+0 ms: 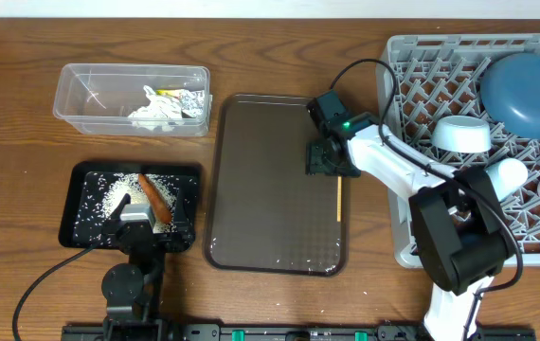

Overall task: Sort waste into correct bins and load items into the dishwasher rack
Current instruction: 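Return the right gripper and grasp the second chopstick, then carry the chopstick right and place it in the rack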

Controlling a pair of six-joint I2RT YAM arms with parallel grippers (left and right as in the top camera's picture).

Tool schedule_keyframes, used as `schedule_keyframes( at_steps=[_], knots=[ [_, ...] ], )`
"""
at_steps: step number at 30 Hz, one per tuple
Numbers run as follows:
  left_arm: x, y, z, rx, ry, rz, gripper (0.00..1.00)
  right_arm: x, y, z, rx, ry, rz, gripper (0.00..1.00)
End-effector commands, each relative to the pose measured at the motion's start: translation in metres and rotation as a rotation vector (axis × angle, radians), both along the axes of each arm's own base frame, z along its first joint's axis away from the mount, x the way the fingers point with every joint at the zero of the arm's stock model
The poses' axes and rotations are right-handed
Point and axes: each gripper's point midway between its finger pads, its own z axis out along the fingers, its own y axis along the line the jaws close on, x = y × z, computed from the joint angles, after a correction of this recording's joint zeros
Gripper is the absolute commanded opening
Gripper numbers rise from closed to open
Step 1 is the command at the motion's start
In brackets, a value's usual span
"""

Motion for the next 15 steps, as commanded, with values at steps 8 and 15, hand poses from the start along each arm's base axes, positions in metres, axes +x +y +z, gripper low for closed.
schedule_keyframes(
  at_steps=[8,15],
  knots=[
    [0.0,0.003,-0.016,0.0,0.038,0.016,0.98,-0.008,0.006,-0.02,-0.025,0.037,0.03,0.13],
    [0.0,0.003,-0.016,0.0,0.038,0.016,0.98,0.012,0.015,0.022,0.044,-0.012,0.03,0.01]
  ],
)
